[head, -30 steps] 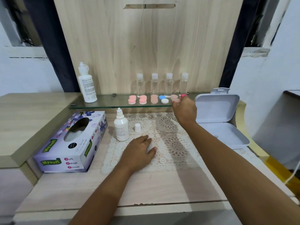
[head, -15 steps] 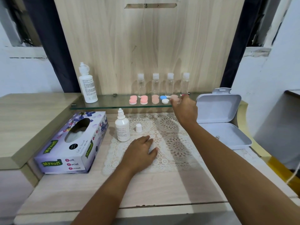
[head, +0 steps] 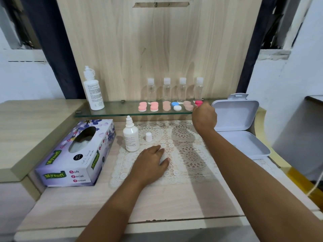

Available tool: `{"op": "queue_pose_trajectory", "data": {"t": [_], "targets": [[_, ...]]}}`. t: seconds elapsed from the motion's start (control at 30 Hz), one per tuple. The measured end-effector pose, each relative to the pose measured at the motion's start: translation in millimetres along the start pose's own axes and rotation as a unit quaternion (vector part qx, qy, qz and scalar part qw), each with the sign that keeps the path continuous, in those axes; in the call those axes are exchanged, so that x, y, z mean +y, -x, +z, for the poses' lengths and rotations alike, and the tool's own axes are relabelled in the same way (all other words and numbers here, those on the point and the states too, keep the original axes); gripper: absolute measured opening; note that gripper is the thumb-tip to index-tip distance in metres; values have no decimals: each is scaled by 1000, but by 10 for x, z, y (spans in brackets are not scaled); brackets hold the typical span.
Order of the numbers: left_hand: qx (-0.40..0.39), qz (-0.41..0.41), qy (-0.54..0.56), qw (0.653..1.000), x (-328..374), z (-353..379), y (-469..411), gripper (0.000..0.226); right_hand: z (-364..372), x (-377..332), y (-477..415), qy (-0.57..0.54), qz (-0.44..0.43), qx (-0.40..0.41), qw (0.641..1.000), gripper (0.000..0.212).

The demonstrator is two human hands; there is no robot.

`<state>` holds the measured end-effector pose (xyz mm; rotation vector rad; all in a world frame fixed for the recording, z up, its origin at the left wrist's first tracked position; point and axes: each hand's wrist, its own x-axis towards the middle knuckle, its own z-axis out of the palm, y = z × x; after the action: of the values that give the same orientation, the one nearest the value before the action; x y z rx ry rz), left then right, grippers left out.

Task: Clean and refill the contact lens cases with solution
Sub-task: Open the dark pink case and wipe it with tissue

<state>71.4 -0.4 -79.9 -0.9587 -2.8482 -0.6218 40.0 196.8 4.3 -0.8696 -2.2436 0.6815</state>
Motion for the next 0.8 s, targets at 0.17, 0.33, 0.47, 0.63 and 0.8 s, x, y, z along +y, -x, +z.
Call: {"op": "queue_pose_trajectory", "data": {"t": [0.17, 0.33, 0.47, 0.63, 0.8], "targets": [[0, 2, -4, 1000, 1, -2, 3, 54, 14, 13, -43, 9, 2, -4, 1000, 25], [4, 4, -3, 1000, -16, 5, 9, 54, 23, 9, -34, -12, 10, -5, 1000, 31], [7, 6, 1, 1000, -16, 10, 3, 54, 20, 4, 6, -16, 6, 4, 1000, 32], [5, 5, 2, 1000, -27, 14, 4, 54, -26, 14, 96, -53, -26, 40, 997, 33], [-2, 1, 30, 1000, -36, 2, -10, 53, -100, 102, 333, -110, -156, 28, 981, 35]]}}
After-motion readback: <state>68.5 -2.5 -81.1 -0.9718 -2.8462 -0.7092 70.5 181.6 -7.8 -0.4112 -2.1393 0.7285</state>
